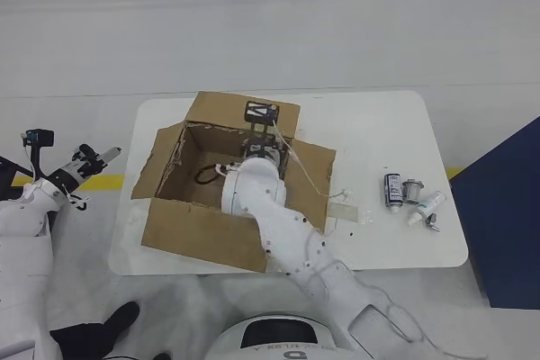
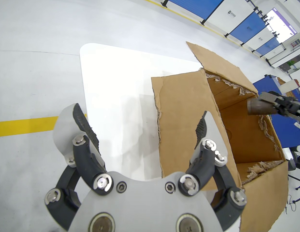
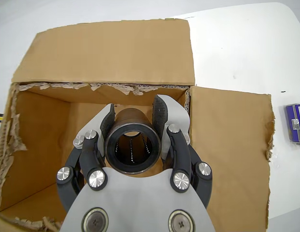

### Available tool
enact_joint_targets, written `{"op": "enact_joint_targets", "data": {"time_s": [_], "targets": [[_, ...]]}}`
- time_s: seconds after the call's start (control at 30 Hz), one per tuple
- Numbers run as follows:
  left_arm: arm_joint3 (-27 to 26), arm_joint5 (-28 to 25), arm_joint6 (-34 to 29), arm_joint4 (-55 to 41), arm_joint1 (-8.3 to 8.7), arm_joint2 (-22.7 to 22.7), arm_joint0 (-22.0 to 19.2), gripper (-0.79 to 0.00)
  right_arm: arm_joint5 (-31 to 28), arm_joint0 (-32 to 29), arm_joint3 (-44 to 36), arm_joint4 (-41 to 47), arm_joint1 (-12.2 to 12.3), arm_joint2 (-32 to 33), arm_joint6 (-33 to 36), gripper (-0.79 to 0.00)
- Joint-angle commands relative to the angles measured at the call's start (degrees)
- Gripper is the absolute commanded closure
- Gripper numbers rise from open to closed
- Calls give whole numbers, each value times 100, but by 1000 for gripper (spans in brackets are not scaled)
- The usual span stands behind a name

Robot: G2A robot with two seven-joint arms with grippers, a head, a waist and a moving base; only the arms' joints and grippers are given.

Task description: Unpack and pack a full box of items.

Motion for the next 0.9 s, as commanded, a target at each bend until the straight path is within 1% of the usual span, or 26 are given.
{"op": "enact_joint_targets", "data": {"time_s": [0.0, 0.13, 0.3, 0.37, 0.4, 0.43, 0.57, 0.6, 0.63, 0.67, 0.7, 0.77, 0.83, 0.87], "targets": [[0, 0, 0, 0, 0, 0, 0, -785, 107, 91, 405, 39, -64, -82, -103, 0], [0, 0, 0, 0, 0, 0, 0, -785, 207, 300, 1187, 265, -140, -207, -203, 0], [0, 0, 0, 0, 0, 0, 0, -785, 292, 537, 1814, 518, -206, -328, -288, 0], [0, 0, 0, 0, 0, 0, 0, -785, 328, 631, 2040, 621, -231, -360, -324, -83], [0, 0, 0, 0, 0, 0, 0, -785, 347, 673, 2164, 678, -245, -383, -344, -108], [0, 0, 0, 0, 0, 0, 0, -785, 349, 715, 2260, 771, -261, -408, -346, -154], [0, 0, 0, 0, 0, 0, 0, -785, 453, 867, 2525, 1062, -313, -524, -449, -289], [0, 0, 0, 0, 0, 0, 0, -785, 492, 897, 2544, 1117, -322, -554, -488, -351], [0, 0, 0, 0, 0, 0, 0, -785, 556, 917, 2530, 1149, -328, -587, -552, -388], [0, 0, 0, 0, 0, 0, 0, -785, 607, 923, 2466, 1205, -330, -611, -607, -613], [0, 0, 0, 0, 0, 0, 0, -785, 638, 907, 2377, 1283, -325, -616, -650, -702], [0, 0, 0, 0, 0, 0, 0, -785, 651, 836, 2110, 1376, -293, -611, -733, -723], [0, 0, 0, 0, 0, 0, 0, -785, 602, 675, 1672, 1444, -234, -555, -751, -785], [0, 0, 0, 0, 0, 0, 0, -785, 584, 567, 1446, 1388, -195, -519, -751, -785]]}}
